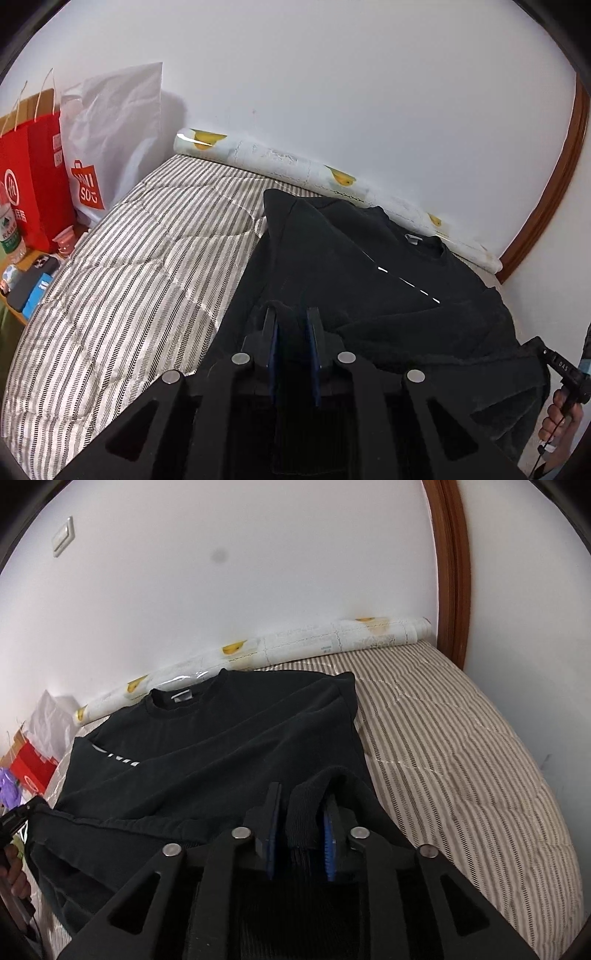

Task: Fold small clothes
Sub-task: 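Open both tools to release the folded hem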

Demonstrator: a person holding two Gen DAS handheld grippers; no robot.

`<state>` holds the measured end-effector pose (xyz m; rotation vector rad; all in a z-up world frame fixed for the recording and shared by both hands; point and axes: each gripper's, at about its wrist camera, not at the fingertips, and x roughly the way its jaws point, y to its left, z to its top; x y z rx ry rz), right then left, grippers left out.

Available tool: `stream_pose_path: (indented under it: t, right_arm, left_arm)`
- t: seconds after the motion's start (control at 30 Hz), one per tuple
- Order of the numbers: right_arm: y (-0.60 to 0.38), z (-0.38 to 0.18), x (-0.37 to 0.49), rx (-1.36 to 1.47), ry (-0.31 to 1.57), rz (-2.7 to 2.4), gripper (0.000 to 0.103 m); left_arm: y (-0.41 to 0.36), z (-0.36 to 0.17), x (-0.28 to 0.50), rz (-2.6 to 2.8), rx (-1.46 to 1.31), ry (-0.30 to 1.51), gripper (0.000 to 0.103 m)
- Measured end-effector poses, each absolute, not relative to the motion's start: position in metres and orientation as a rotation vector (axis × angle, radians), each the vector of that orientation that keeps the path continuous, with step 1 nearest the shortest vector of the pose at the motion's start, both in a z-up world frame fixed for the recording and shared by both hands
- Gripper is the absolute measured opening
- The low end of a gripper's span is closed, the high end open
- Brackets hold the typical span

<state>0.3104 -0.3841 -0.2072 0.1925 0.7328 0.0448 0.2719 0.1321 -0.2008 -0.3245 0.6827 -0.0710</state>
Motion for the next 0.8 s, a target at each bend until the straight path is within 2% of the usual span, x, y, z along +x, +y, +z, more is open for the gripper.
stream_pose_path:
  t: [0.03, 0.1, 0.13, 0.17, 0.27, 0.5, 0.8]
  right_arm:
    - [-0.384, -0.205, 0.306, 0.185, 0.732, 0.039, 0.034]
    - [-0.384, -0.199, 0.293, 0.172, 0.717, 0.039, 0.043]
    - [-0.385, -0.196, 0.287, 0.168, 0.714, 0.042, 0.047]
    - [-0.385, -0.194, 0.279, 0.162, 0.711, 0.043, 0.047]
    - [-0.389, -0.188, 0.259, 0.152, 0.702, 0.033, 0.051]
    - [-0.406, -0.202, 0.213, 0.148, 0.726, -0.008, 0.063]
    - [-0.432, -0.242, 0.201, 0.227, 0.813, -0.052, 0.063]
  left_arm:
    - [0.133, -0.200, 0.271, -0.075, -0.329, 0.685, 0.017]
    - [0.134, -0.197, 0.265, -0.086, -0.335, 0.689, 0.028]
    - [0.135, -0.195, 0.263, -0.089, -0.334, 0.688, 0.038]
    - [0.135, -0.192, 0.258, -0.097, -0.333, 0.680, 0.044]
    - [0.138, -0.186, 0.239, -0.110, -0.327, 0.660, 0.055]
    - [0.153, -0.199, 0.195, -0.092, -0.321, 0.687, 0.059]
    - [0.167, -0.236, 0.180, -0.037, -0.341, 0.774, 0.059]
